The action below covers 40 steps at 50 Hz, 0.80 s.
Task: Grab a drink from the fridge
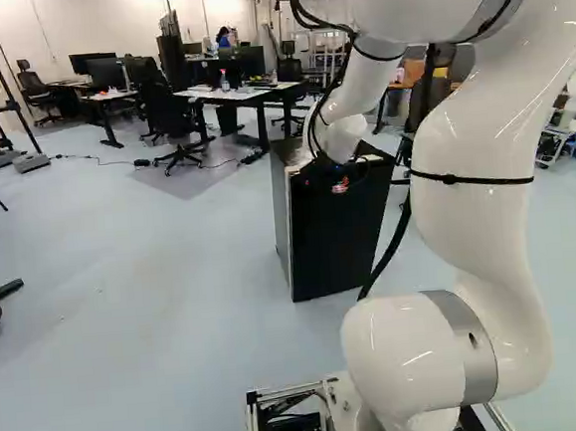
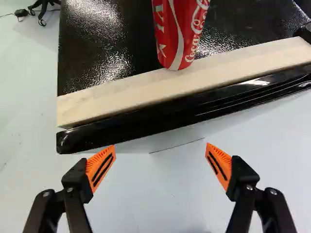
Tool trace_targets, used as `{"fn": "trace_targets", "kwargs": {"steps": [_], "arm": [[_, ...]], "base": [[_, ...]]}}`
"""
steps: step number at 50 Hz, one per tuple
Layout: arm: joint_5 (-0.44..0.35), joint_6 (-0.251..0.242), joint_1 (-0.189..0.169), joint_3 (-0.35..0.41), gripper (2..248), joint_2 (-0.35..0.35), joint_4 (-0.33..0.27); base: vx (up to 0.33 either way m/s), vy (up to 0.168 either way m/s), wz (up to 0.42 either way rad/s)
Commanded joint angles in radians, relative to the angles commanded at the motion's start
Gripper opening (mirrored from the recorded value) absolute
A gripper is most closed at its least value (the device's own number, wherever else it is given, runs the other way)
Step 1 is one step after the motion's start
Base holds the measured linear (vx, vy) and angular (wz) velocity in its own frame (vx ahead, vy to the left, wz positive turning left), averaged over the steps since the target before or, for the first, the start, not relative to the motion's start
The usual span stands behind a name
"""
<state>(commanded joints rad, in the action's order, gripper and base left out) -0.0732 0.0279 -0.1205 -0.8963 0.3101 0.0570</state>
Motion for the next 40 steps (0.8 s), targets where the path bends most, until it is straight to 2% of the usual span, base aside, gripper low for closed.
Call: {"fn": "trace_targets", "kwargs": {"steps": [20, 40], "arm": [[0.0, 0.0, 0.005, -0.001, 247, 0.001, 0.0], [-0.012, 0.0, 0.021, 0.096, 247, -0.079, 0.0]], "base": [[0.0, 0.0, 0.0], [0.0, 0.0, 0.0]]}}
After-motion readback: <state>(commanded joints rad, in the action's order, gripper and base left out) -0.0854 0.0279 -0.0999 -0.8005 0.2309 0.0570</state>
